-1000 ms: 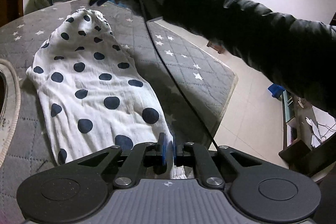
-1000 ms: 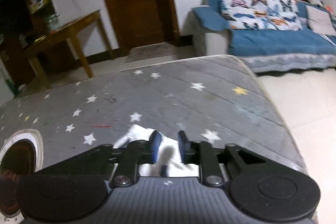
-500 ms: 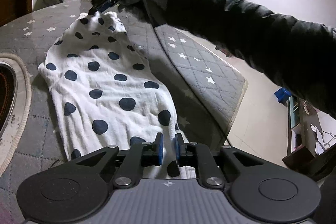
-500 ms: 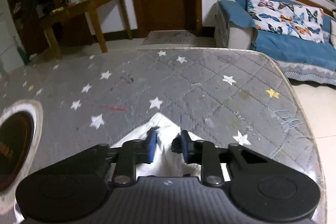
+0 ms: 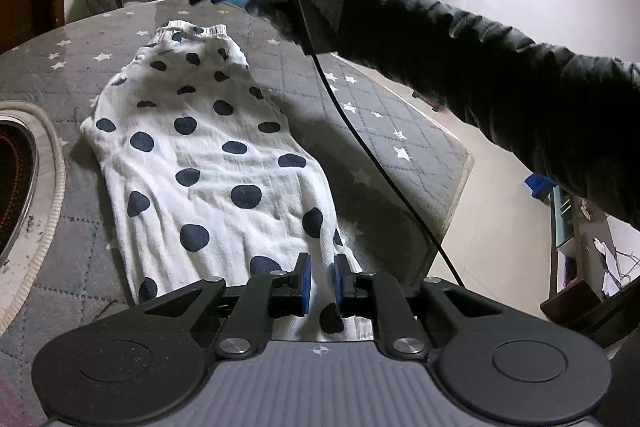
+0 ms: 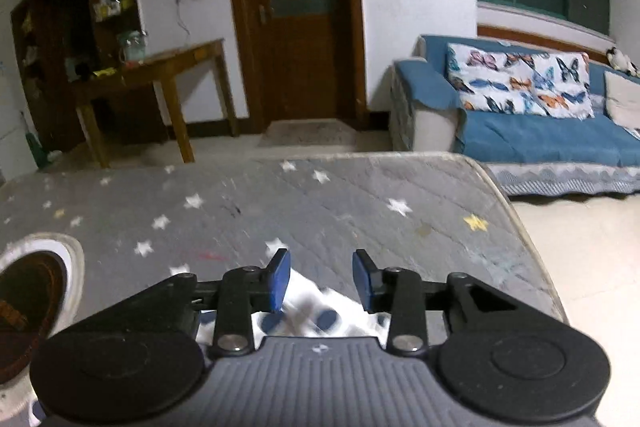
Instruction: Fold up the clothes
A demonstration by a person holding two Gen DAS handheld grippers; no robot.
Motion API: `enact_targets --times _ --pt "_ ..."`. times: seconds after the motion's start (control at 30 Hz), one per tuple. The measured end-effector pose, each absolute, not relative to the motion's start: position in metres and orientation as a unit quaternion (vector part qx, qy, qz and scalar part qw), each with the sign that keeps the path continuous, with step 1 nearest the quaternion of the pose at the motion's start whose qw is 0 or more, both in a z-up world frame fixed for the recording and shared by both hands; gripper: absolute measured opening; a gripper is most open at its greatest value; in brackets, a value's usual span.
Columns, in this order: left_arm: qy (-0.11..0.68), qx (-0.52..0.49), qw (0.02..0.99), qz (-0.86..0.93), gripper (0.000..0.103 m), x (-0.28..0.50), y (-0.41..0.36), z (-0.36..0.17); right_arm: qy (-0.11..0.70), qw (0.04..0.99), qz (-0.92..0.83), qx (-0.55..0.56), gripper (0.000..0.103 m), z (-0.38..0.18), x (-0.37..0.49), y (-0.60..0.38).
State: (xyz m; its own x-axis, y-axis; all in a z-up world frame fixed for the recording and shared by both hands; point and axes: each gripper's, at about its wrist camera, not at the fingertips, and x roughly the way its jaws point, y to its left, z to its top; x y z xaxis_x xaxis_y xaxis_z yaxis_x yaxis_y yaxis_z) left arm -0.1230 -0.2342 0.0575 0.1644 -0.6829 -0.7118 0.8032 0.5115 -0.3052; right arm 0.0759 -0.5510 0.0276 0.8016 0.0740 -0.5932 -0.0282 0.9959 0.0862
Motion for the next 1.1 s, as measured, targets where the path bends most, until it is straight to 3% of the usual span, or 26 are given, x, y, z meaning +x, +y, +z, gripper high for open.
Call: enact_targets --times 0.23,0.37,0.53,1.1 --pt "0.419 0.068 0.757 -0.496 0.018 -0.125 -0.234 0.058 0.367 0.930 0.011 0.034 0.034 0.005 0.076 -0.558" --pt "0.424 0.074 0.753 -0.498 0.026 -0.128 -0.237 0.055 0.382 0.924 -0.002 0.038 0.034 -0.011 0.077 -0.561" --pt "0.418 0.077 0.749 -0.508 0.030 -0.134 -0.238 0.058 0.369 0.928 -0.009 0.052 0.034 -0.005 0.071 -0.566" --pt "0.395 0.088 0.767 -0.499 0.030 -0.135 -0.234 0.051 0.376 0.923 0.086 0.024 0.036 0.023 -0.025 -0.520"
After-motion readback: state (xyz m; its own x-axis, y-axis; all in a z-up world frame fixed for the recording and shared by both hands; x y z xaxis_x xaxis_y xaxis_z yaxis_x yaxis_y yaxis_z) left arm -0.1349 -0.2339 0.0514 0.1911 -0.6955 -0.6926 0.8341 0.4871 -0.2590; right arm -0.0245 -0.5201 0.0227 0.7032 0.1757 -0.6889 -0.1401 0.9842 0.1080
